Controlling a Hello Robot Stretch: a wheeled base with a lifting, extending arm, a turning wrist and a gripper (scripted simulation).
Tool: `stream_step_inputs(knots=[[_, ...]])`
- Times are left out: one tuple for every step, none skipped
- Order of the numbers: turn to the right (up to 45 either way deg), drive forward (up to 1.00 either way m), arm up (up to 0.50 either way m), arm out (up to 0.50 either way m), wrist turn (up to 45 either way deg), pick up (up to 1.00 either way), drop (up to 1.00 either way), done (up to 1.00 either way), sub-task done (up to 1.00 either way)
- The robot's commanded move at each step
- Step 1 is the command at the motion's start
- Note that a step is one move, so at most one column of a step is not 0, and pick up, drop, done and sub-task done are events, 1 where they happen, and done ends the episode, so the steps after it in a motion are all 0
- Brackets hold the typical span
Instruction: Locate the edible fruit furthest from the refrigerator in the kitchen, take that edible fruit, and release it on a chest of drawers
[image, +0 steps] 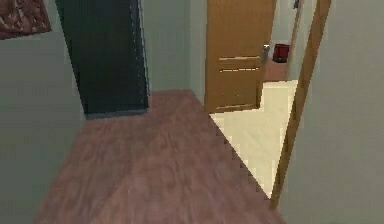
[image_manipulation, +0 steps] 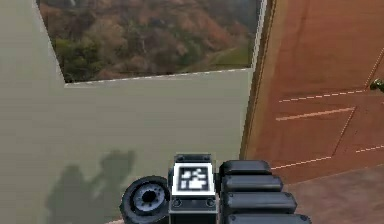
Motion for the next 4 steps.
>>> stream_step_inputs(knots=[[3.0, 0.0, 0.0, 0.0, 0.0, 0.0, 0.0, 0.0, 0.0], [0.0, 1.0, 0.0, 0.0, 0.0, 0.0, 0.0, 0.0, 0.0], [0.0, 0.4, 0.0, 0.0, 0.0, 0.0, 0.0, 0.0, 0.0], [18.0, 0.0, 0.0, 0.0, 0.0, 0.0, 0.0, 0.0, 0.0]])
